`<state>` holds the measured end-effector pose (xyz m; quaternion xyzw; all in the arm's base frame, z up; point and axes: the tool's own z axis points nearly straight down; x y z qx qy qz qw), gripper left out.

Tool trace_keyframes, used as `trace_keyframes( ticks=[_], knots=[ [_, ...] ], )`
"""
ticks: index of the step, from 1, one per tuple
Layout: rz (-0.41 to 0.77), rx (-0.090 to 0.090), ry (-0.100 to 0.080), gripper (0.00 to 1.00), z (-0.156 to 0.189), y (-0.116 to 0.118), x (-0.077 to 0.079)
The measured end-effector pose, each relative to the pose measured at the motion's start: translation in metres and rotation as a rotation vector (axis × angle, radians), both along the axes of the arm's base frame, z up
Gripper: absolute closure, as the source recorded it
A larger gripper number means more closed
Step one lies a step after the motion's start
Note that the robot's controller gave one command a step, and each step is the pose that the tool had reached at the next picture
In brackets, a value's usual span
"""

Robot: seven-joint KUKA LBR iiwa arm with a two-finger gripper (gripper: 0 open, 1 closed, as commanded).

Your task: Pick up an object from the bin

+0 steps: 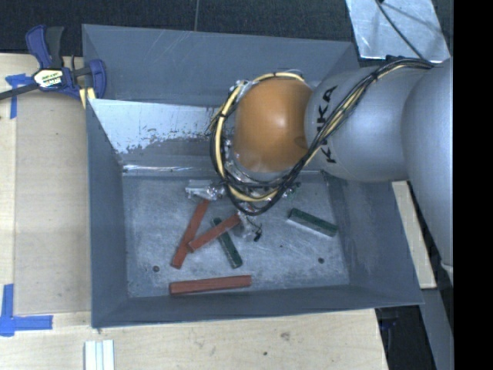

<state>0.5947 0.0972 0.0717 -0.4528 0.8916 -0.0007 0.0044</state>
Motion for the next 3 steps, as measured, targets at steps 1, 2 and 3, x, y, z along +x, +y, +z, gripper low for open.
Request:
trace_keyframes(
  ticks=[1,2,3],
  knots=[
    [0.49,-0.002,0.002,0.0,0.0,0.04,0.032],
    [0.568,-0.003,0.007,0.0,-0.001,0.083,0.015],
    [0.991,-0.004,0.007,0.0,-0.002,0.103,-0.045]
  ],
)
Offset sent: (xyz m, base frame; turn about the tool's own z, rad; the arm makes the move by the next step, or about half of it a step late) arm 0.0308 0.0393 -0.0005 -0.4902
